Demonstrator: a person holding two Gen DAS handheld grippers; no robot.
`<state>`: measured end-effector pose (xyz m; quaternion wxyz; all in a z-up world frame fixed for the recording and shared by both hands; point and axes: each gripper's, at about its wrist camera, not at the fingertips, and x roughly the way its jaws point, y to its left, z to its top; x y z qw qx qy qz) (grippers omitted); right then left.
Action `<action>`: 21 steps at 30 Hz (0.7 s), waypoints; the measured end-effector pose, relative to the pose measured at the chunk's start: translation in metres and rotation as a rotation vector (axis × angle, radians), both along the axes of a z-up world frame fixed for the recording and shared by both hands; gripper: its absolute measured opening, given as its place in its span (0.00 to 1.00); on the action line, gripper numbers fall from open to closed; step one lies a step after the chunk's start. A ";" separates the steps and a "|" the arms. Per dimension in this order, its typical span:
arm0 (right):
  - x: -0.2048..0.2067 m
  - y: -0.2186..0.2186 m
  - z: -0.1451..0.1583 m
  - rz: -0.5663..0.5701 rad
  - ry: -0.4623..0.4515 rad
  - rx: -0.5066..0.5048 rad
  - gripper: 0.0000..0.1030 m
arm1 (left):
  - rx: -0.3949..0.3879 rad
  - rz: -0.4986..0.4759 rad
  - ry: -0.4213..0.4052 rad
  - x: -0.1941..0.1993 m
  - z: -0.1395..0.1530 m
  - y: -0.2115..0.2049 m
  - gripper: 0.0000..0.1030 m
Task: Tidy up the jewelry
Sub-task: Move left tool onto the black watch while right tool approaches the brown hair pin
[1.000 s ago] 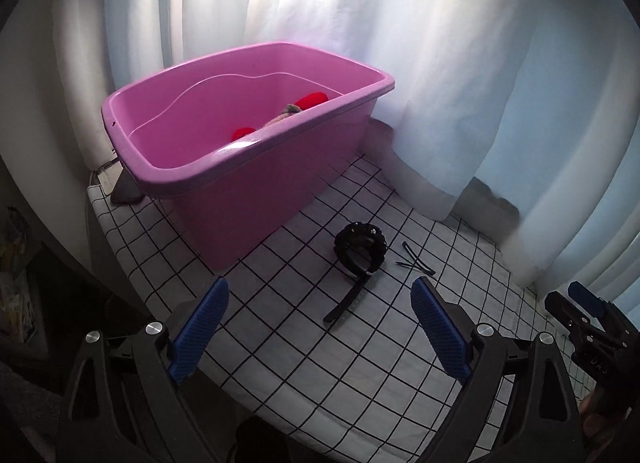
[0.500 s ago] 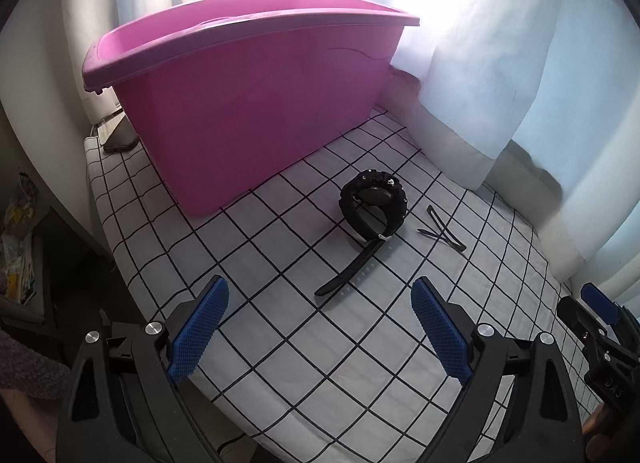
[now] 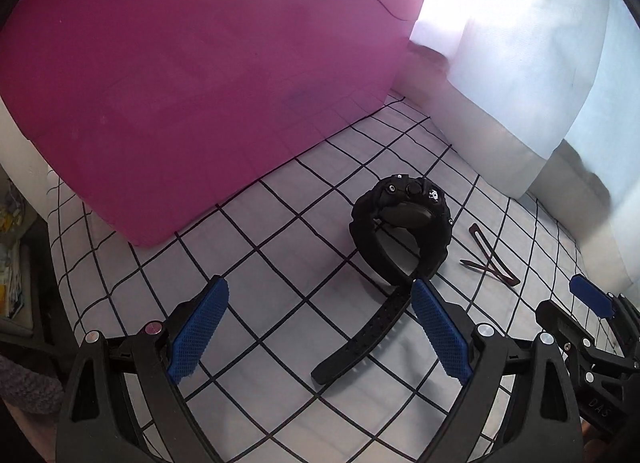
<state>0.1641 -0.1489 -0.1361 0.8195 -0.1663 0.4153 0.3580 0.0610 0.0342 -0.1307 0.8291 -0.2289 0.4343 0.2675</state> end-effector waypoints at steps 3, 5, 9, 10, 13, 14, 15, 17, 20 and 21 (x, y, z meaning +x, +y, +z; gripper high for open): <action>0.003 0.007 -0.006 0.006 -0.006 -0.009 0.69 | -0.019 0.016 -0.006 0.005 -0.005 0.007 0.88; 0.005 0.010 -0.010 0.012 -0.010 -0.014 0.69 | -0.018 0.014 -0.003 0.010 -0.007 0.009 0.88; 0.009 0.017 -0.017 0.025 -0.008 -0.022 0.69 | -0.009 0.004 -0.004 0.017 -0.008 0.013 0.88; 0.010 0.019 -0.018 0.026 -0.010 -0.025 0.69 | -0.007 0.003 -0.001 0.018 -0.009 0.014 0.88; 0.013 0.023 -0.021 0.031 -0.006 -0.032 0.69 | -0.008 0.007 0.002 0.022 -0.010 0.019 0.88; 0.015 0.024 -0.021 0.032 -0.004 -0.037 0.69 | -0.009 0.008 0.003 0.024 -0.011 0.020 0.88; 0.017 0.026 -0.022 0.033 -0.003 -0.044 0.69 | -0.010 0.007 0.004 0.025 -0.012 0.022 0.88; 0.020 0.030 -0.024 0.035 0.000 -0.059 0.69 | -0.011 0.006 0.008 0.027 -0.013 0.024 0.88; 0.023 0.036 -0.027 0.045 -0.001 -0.083 0.69 | -0.006 0.005 0.015 0.030 -0.015 0.026 0.88; 0.024 0.038 -0.028 0.047 -0.005 -0.092 0.69 | -0.006 0.003 0.018 0.031 -0.016 0.026 0.88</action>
